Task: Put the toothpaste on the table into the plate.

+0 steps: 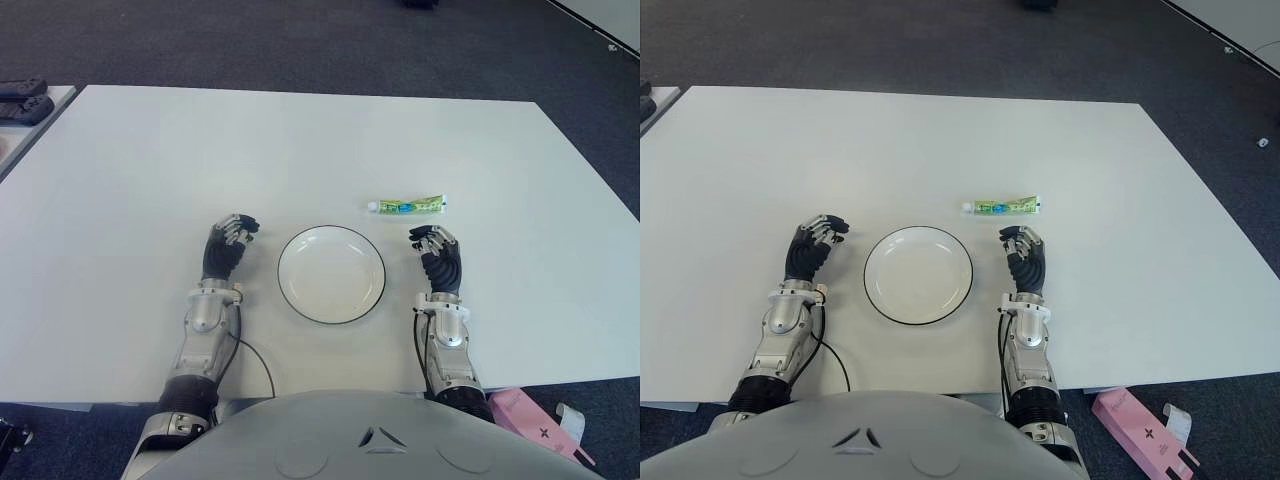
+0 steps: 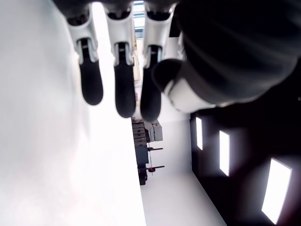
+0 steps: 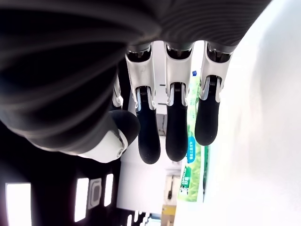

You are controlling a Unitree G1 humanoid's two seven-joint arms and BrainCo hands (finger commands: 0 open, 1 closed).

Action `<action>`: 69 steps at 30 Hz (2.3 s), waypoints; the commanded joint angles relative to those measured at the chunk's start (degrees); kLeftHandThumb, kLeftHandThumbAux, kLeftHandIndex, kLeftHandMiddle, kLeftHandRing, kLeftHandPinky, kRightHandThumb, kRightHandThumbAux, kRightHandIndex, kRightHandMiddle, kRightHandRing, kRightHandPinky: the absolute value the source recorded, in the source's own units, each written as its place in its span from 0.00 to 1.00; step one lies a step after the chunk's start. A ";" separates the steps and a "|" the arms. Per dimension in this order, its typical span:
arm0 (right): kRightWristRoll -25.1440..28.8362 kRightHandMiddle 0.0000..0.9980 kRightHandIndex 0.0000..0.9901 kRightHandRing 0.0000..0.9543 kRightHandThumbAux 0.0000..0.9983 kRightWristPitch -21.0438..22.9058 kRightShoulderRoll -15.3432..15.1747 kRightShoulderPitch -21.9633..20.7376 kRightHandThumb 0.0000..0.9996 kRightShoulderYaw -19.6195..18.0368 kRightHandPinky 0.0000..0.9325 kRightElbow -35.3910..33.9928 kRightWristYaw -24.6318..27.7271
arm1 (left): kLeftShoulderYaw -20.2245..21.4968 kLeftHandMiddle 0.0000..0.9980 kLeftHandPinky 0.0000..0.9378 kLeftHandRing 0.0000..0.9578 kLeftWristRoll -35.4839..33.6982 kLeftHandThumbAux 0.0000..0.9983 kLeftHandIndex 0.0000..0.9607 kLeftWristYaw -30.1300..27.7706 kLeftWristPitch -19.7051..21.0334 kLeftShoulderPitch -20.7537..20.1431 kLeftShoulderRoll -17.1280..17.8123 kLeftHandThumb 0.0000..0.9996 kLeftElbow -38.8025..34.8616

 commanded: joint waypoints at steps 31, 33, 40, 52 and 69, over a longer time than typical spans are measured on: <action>-16.07 0.19 0.24 0.19 0.65 4.89 -20.91 -7.30 0.51 0.49 0.18 -10.25 6.02 | 0.13 0.45 0.46 0.45 -0.53 0.72 0.44 -0.46 0.10 0.85 -1.21 0.71 2.26; -16.87 0.16 0.19 0.16 0.60 5.88 -22.09 -8.91 0.47 0.78 0.14 -9.75 6.72 | 0.15 0.45 0.45 0.45 -0.47 0.72 0.44 -0.29 0.48 0.99 -1.34 0.72 1.92; -19.05 0.04 0.04 0.04 0.44 7.18 -25.35 -14.87 0.49 2.80 0.04 -5.72 8.35 | 0.27 0.45 0.46 0.45 0.14 0.72 0.44 0.48 0.95 1.48 -1.61 0.72 0.97; -24.19 0.00 0.00 0.00 0.30 1.98 -30.53 -23.66 0.56 7.26 0.00 6.38 5.89 | 0.29 0.45 0.46 0.45 0.51 0.72 0.44 0.96 1.15 1.98 -1.55 0.72 0.38; -33.73 0.00 0.00 0.00 0.20 -1.97 -33.29 -38.49 0.60 19.15 0.00 27.40 1.09 | 0.29 0.45 0.46 0.45 -0.03 0.72 0.44 0.62 1.94 2.54 -1.78 0.72 -0.93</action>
